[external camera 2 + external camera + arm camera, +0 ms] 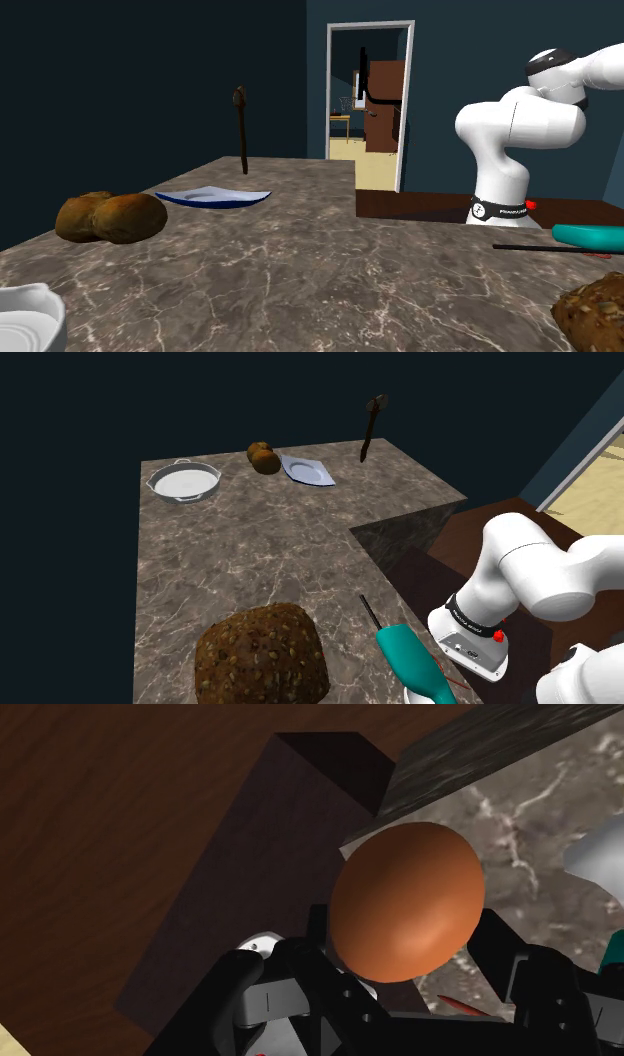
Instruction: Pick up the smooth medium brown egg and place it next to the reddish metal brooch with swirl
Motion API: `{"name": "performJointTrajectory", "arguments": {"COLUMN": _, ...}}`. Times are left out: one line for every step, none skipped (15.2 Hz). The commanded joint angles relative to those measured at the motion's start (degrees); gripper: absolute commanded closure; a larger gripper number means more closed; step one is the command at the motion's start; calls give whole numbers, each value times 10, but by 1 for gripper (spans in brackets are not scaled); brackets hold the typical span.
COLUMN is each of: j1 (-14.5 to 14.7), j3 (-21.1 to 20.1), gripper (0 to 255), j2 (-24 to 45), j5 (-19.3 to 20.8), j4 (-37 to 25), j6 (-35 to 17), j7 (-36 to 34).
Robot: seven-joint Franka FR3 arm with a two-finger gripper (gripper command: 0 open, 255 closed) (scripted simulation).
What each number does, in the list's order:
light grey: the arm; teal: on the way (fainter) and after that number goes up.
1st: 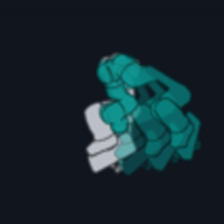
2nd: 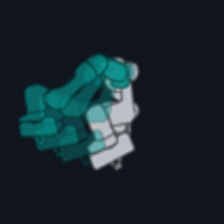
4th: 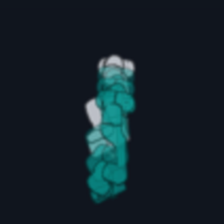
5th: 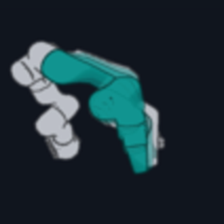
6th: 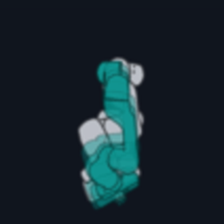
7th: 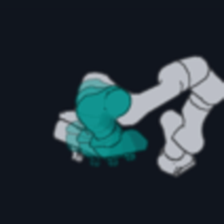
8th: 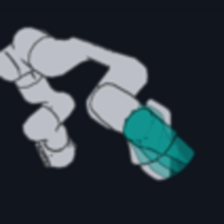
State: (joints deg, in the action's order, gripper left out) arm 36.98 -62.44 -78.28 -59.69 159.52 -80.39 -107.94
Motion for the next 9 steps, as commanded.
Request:
{"name": "performJointTrajectory", "arguments": {"j1": 0, "j3": -4, "gripper": 255, "j2": 0, "j5": -3, "j4": 2, "j6": -3, "j7": 1}}
{"name": "performJointTrajectory", "arguments": {"j1": 0, "j3": -4, "gripper": 255, "j2": 0, "j5": -3, "j4": 2, "j6": -3, "j7": 1}}
{"name": "performJointTrajectory", "arguments": {"j1": 0, "j3": -4, "gripper": 255, "j2": 0, "j5": -3, "j4": 2, "j6": -3, "j7": 1}}
{"name": "performJointTrajectory", "arguments": {"j1": 0, "j3": -4, "gripper": 255, "j2": 0, "j5": -3, "j4": 2, "j6": -3, "j7": 1}}
{"name": "performJointTrajectory", "arguments": {"j1": 0, "j3": -4, "gripper": 255, "j2": 0, "j5": -3, "j4": 2, "j6": -3, "j7": 1}}
{"name": "performJointTrajectory", "arguments": {"j1": 0, "j3": -4, "gripper": 255, "j2": 0, "j5": -3, "j4": 2, "j6": -3, "j7": 1}}
{"name": "performJointTrajectory", "arguments": {"j1": 0, "j3": -4, "gripper": 0, "j2": 0, "j5": -4, "j4": 2, "j6": -3, "j7": 1}}
{"name": "performJointTrajectory", "arguments": {"j1": 0, "j3": -4, "gripper": 0, "j2": 0, "j5": -4, "j4": 2, "j6": -3, "j7": 1}}
{"name": "performJointTrajectory", "arguments": {"j1": 0, "j3": -4, "gripper": 0, "j2": 0, "j5": -4, "j4": 2, "j6": -3, "j7": 1}}
